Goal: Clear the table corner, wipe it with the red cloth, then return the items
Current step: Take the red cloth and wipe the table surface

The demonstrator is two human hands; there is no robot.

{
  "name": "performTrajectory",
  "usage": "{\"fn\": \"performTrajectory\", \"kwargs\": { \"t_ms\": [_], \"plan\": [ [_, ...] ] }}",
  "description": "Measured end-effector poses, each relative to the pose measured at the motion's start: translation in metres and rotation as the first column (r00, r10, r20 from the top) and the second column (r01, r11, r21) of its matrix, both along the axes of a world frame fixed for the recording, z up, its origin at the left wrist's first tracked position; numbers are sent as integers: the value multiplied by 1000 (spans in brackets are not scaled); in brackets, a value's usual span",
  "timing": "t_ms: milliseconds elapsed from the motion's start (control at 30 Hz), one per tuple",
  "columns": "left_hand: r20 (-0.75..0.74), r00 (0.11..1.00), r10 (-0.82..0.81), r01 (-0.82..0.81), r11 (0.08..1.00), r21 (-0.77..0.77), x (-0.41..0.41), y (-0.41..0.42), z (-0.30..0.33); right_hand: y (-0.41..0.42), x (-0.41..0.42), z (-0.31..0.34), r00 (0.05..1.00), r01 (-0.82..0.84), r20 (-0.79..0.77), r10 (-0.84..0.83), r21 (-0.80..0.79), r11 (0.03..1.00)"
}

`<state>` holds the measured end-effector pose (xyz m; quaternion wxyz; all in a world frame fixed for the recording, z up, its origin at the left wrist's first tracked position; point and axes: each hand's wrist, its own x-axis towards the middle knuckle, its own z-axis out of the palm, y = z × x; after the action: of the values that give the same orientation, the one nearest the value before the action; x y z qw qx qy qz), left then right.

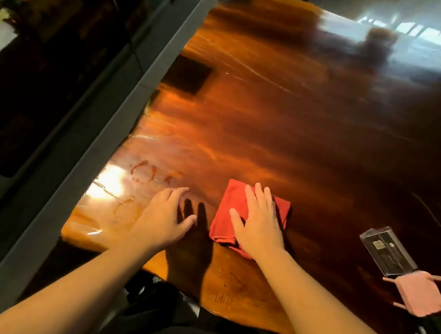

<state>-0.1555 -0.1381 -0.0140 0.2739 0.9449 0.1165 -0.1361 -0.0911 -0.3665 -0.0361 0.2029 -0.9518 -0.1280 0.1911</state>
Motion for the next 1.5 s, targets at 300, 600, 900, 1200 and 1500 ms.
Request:
{"fn": "performTrajectory", "kwargs": {
  "t_ms": [300,600,900,1200,1500],
  "plan": [
    [-75,987,143,-121,963,242,-46,61,-7,29,-6,-41,985,20,170,15,-206,978],
    [-102,965,240,-203,936,286,-63,128,-31,48,-9,-48,974,53,227,10,-268,962],
    [-129,969,211,-175,954,245,-75,149,-38,117,-13,-56,967,-10,245,75,-256,967],
    [-148,961,233,-216,968,126,-96,153,-38,199,-10,-51,965,-120,208,159,-186,975],
    [-173,961,214,-210,977,41,-108,161,-31,274,-19,-47,940,-259,194,282,-135,956]
  ]
}}
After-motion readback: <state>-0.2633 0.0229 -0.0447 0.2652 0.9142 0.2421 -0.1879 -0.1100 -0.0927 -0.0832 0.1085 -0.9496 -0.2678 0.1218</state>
